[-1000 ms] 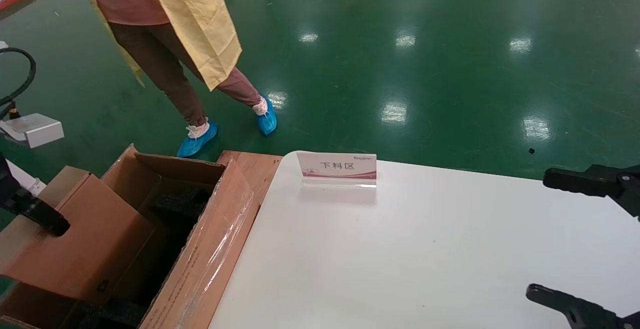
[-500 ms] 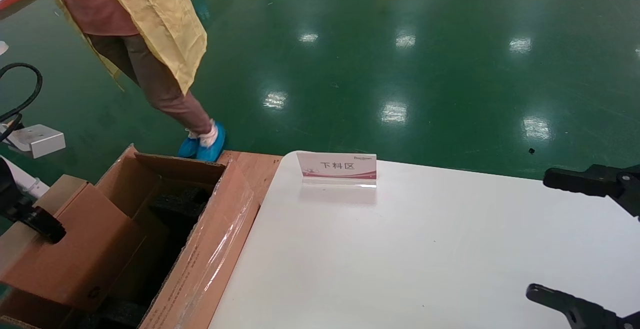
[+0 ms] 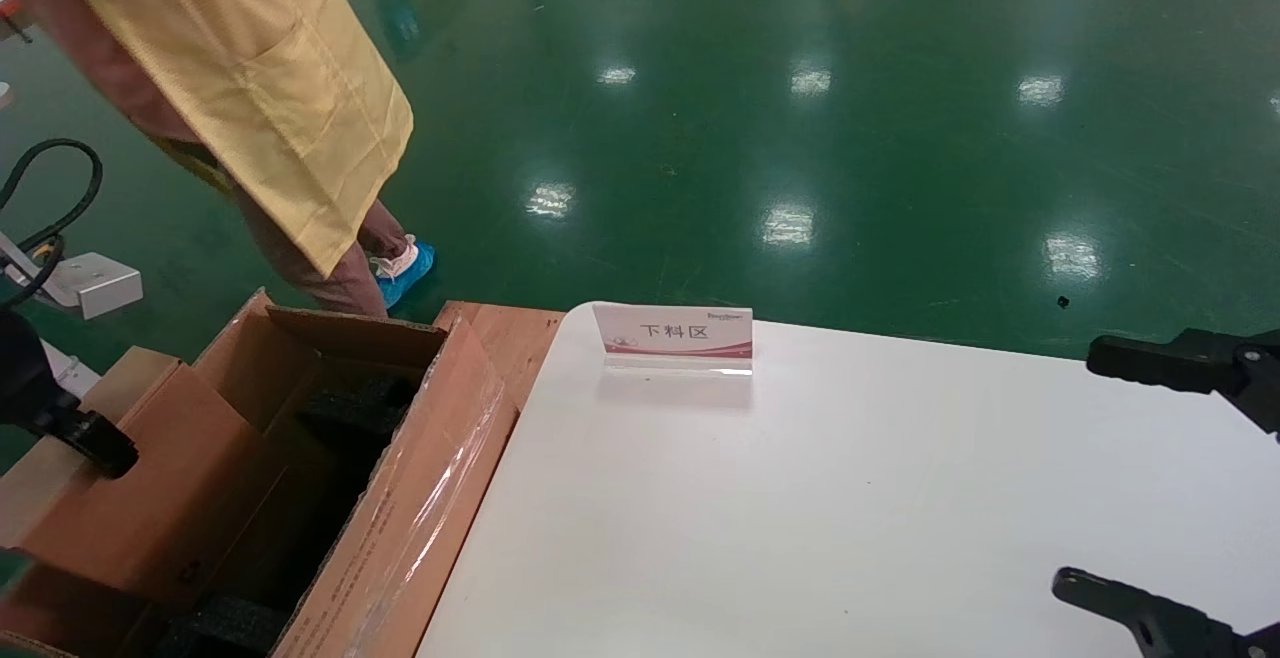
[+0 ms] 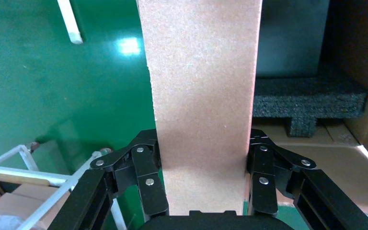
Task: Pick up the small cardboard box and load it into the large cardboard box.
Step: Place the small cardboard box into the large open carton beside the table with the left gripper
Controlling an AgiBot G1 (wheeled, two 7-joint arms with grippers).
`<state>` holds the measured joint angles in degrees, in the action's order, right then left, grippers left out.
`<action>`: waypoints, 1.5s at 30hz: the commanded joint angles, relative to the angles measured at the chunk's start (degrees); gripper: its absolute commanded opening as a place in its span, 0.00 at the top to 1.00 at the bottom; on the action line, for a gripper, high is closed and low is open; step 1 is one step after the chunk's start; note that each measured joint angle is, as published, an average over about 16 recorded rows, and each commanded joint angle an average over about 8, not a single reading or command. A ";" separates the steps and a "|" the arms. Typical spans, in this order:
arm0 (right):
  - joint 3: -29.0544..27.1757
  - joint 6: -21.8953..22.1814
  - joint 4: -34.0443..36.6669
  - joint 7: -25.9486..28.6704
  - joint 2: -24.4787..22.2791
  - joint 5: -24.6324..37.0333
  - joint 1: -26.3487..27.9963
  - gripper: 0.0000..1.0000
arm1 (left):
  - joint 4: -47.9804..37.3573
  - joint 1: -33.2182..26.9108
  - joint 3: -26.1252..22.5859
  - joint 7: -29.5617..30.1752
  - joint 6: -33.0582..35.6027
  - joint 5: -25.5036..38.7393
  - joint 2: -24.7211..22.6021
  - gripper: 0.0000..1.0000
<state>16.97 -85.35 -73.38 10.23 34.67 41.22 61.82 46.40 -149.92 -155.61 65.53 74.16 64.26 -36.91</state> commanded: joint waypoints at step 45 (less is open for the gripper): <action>0.14 0.06 0.00 -0.07 -0.06 -0.10 0.03 0.00 | -18.61 18.35 4.59 -7.34 -4.77 -6.98 -5.48 1.00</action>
<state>17.11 -85.29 -73.38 10.16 34.61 41.12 61.85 27.85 -131.78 -151.06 58.21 69.39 57.35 -42.35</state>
